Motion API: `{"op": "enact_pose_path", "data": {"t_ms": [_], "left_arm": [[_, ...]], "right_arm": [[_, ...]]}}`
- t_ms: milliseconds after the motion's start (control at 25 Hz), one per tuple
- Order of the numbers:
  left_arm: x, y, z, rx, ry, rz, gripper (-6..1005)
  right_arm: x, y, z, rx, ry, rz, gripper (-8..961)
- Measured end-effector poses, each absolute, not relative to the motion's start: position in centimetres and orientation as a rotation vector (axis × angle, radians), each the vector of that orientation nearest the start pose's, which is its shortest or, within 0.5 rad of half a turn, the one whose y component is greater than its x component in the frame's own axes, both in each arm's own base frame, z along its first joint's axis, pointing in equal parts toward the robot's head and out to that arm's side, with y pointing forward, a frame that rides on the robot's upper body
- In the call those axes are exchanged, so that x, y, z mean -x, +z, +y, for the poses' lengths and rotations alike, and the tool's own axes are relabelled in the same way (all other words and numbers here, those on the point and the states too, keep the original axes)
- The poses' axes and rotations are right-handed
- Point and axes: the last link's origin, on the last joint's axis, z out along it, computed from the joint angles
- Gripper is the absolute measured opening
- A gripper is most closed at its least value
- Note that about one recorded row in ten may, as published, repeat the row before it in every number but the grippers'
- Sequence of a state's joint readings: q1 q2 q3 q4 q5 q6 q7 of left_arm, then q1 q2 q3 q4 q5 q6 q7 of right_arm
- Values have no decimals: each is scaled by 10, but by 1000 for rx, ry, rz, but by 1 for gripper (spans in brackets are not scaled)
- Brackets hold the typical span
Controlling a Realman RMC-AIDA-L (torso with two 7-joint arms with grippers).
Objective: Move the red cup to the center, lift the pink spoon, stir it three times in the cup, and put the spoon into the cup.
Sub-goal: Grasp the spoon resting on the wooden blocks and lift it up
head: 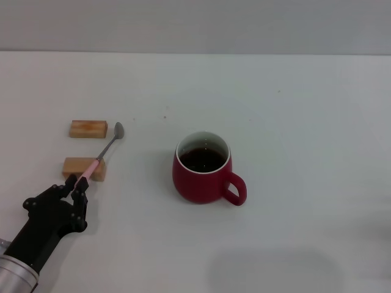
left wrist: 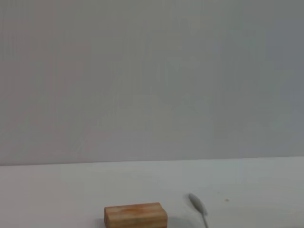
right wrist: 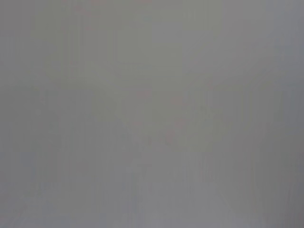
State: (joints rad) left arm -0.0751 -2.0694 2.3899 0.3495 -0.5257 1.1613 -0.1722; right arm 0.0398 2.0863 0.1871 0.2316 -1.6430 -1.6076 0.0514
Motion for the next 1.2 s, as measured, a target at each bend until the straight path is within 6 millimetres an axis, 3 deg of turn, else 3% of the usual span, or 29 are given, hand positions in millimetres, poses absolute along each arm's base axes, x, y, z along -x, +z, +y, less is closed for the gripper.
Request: {"op": "enact_pose_path", "data": {"t_ms": [400,1200], "left_arm": [[344,-68,212,1848,-683,-636,137],[335,-61,215,1829,-715,-536,136]], "right_arm": [[-373,-8,167,1363,669,553,0],[-373,-9,167,1365,669,553,0]]}}
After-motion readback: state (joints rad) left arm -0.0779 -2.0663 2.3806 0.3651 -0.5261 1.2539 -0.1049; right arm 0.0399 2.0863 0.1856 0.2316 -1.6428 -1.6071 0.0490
